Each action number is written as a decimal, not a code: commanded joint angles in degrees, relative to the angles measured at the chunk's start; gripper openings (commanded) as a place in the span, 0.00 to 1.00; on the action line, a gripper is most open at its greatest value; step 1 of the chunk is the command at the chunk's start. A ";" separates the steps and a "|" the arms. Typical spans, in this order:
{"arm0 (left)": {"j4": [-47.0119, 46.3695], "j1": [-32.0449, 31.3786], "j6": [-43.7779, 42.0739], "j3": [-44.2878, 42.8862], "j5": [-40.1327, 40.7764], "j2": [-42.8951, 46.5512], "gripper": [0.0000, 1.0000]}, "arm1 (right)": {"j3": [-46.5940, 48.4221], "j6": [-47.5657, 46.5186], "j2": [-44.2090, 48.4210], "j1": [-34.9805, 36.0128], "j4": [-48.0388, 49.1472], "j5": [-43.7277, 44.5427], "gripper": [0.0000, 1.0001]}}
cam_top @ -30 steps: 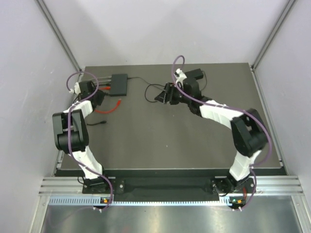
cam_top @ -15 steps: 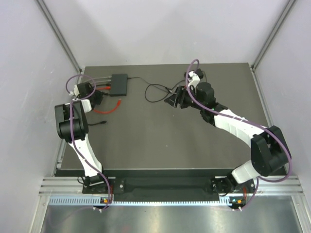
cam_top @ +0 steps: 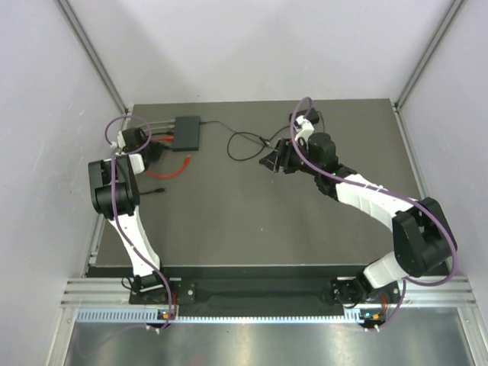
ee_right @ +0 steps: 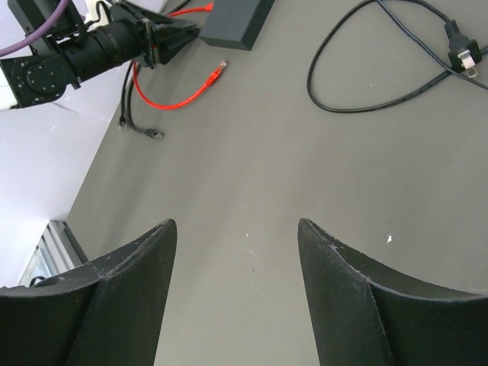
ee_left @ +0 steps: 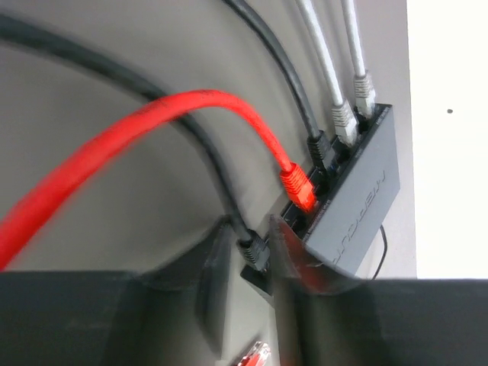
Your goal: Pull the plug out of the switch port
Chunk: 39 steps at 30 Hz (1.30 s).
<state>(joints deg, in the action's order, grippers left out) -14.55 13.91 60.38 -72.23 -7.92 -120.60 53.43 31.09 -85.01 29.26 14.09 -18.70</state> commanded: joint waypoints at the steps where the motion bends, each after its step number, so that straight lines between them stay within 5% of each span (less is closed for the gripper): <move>1: -3.12 0.33 -0.26 -2.48 -1.30 -1.39 0.22 | 0.10 -0.42 -0.07 -0.78 2.35 0.06 0.65; 4: -1.81 0.24 -0.61 -3.09 -2.09 -1.66 0.05 | -0.08 -0.51 0.02 -0.78 1.74 0.24 0.65; 7: -0.05 0.15 -1.05 -3.01 -4.55 -1.40 0.00 | -0.61 -0.68 0.28 -0.78 1.21 0.42 0.65; 17: 0.75 -3.36 -2.55 8.93 -10.26 6.94 0.00 | -4.64 -0.68 3.45 -0.87 0.24 1.03 0.65; 24: -0.22 -8.54 -3.86 25.36 -12.99 16.78 0.00 | -8.95 -0.51 6.61 -0.78 -0.73 2.17 0.65; 39: 0.48 -20.57 5.00 56.40 -5.72 53.76 0.00 | -8.79 2.22 3.03 3.34 -4.24 1.03 0.65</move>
<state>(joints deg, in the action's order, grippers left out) -14.11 -4.14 61.89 -18.79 -16.82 -73.91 41.23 32.16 -78.98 30.37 9.85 -17.41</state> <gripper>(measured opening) 0.090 0.655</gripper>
